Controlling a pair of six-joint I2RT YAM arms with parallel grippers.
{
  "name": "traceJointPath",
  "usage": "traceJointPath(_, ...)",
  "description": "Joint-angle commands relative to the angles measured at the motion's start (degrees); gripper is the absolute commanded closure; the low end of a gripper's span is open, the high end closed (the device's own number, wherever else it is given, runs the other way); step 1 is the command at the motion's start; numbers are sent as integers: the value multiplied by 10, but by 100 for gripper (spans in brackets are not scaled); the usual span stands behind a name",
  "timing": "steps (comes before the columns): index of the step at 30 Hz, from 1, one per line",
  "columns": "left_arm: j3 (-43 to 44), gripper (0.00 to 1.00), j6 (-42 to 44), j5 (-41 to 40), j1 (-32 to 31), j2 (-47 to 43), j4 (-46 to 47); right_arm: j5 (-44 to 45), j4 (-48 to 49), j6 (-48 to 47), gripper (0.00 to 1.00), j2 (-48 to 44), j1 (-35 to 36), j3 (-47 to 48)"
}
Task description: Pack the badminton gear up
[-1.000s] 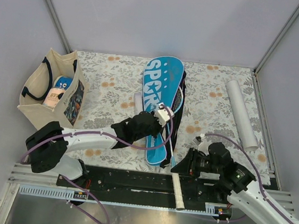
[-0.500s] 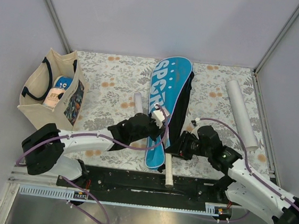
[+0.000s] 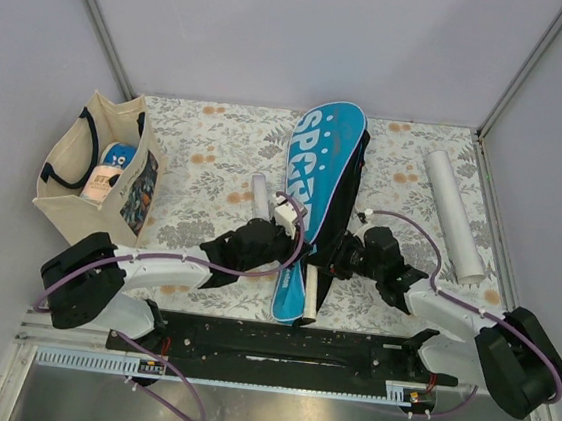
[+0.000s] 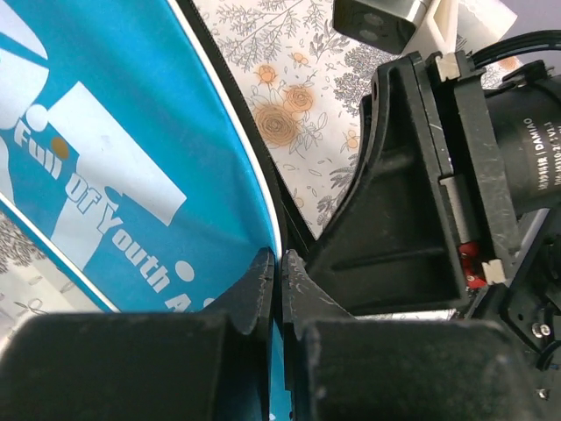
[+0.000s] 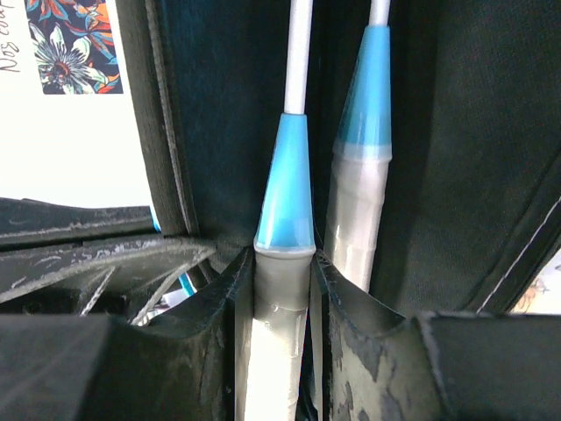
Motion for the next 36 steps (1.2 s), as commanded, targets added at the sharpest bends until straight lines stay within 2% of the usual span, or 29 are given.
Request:
traceJointPath(1,-7,100,-85,49,-13,-32,129,63,162,-54,100,29,-6,1)
traceJointPath(11,-6,100,-53,35,-14,-57,74,77,160,-104,100,14,-18,-9)
traceJointPath(15,-3,100,-50,55,-14,-59,65,82,157,-123,100,13,-19,-12)
traceJointPath(22,4,100,-35,69,-13,-48,52,41,154,-148,100,21,-23,7)
traceJointPath(24,6,100,-48,75,-13,-45,55,60,139,-141,100,16,-23,6)
traceJointPath(26,-1,100,-78,81,-13,-39,83,77,182,-112,100,24,-23,-7)
traceJointPath(32,-15,100,-171,79,-20,-20,164,117,246,-66,100,96,-23,-4)
traceJointPath(36,-15,100,-193,54,-27,-14,174,142,272,-39,100,137,-22,-2)
